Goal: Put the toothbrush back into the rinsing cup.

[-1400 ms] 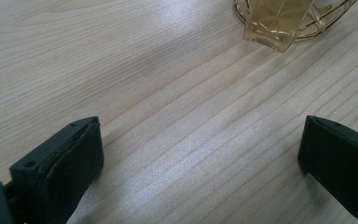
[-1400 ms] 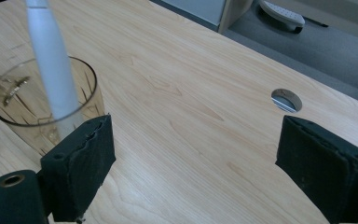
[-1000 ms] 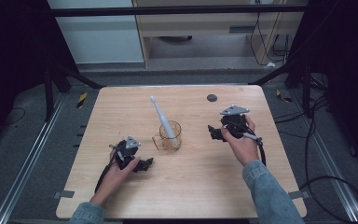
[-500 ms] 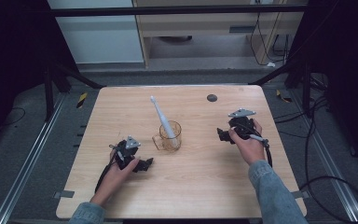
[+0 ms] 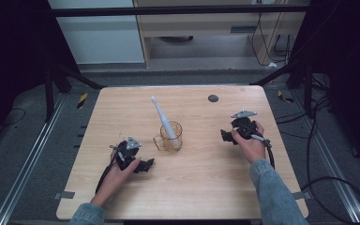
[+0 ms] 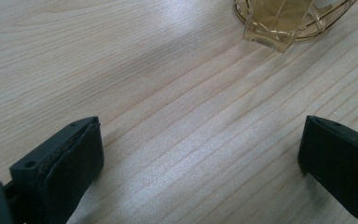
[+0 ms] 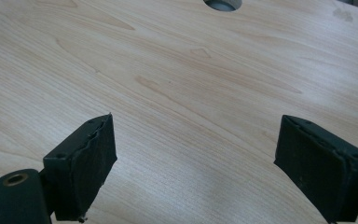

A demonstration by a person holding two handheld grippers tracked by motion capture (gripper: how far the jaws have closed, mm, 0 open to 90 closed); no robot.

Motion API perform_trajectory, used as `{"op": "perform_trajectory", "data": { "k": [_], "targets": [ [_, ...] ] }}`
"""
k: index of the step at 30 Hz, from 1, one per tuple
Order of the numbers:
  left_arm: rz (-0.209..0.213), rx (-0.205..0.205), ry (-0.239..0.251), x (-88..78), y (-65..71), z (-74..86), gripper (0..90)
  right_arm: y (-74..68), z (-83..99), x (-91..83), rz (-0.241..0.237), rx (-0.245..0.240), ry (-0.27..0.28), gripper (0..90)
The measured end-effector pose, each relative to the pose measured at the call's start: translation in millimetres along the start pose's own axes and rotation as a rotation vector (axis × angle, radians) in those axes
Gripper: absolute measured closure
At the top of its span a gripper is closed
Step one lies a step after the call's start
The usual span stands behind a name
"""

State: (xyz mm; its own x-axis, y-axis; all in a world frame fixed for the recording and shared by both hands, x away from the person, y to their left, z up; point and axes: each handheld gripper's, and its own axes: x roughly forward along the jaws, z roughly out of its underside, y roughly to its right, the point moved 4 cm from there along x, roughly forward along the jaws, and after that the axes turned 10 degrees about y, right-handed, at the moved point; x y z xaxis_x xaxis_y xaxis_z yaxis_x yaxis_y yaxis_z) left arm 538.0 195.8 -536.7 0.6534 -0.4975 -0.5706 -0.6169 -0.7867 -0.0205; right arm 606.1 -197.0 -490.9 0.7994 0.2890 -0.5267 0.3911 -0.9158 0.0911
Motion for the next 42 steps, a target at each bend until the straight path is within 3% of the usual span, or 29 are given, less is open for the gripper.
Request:
{"op": "perform_trajectory", "data": {
  "k": [13, 31, 42],
  "targets": [
    [0.0, 0.0, 0.0, 0.0, 0.0, 0.0, 0.0, 9.7, 11.2, 22.8, 0.017, 0.064, 0.006, 13.0],
    [0.0, 0.0, 0.0, 0.0, 0.0, 0.0, 0.0, 23.5, 19.9, 35.2, 0.067, 0.125, 0.003, 12.4],
    [0.0, 0.0, 0.0, 0.0, 0.0, 0.0, 0.0, 21.8, 26.6, 43.3, 0.078, 0.143, -0.023, 11.5]
  ]
}}
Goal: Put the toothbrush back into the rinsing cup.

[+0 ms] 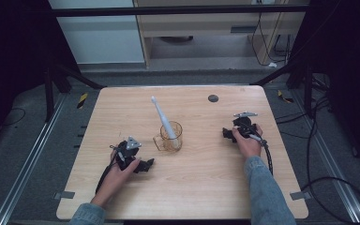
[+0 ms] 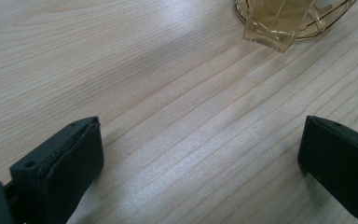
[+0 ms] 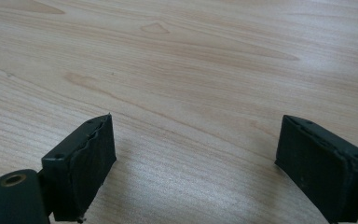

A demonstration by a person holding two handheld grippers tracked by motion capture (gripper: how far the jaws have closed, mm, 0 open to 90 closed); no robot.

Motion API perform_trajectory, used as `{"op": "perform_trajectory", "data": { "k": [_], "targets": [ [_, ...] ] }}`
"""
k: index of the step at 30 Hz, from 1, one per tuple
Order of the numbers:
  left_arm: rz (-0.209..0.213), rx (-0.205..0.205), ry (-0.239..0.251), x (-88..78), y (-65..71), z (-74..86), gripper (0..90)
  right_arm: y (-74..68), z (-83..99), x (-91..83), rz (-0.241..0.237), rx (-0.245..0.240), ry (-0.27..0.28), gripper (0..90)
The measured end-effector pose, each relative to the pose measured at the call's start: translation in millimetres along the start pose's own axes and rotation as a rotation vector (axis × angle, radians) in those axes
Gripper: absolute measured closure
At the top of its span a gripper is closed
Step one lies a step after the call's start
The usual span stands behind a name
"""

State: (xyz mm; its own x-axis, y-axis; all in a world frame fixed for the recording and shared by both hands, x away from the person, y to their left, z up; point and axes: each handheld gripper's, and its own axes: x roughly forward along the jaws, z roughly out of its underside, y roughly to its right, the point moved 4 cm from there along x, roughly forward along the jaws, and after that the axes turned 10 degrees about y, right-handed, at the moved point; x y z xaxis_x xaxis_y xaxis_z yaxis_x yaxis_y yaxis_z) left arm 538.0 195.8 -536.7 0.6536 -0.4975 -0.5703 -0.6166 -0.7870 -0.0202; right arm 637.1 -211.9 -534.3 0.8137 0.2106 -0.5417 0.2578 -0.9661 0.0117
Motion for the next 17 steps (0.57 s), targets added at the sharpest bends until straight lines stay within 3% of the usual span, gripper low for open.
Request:
{"op": "perform_trajectory", "data": {
  "k": [11, 13, 17],
  "targets": [
    [0.0, 0.001, 0.0, 0.0, 0.0, 0.0, 0.0, -2.4, 1.4, 2.8, 0.003, 0.017, 0.004, 6.5],
    [0.0, 0.0, 0.0, 0.0, 0.0, 0.0, 0.0, -2.9, 1.6, 4.3, 0.036, 0.036, -0.007, 1.5],
    [0.0, 0.0, 0.0, 0.0, 0.0, 0.1, 0.0, -2.6, 2.2, 4.2, 0.066, 0.063, -0.016, 0.2]
  ]
}}
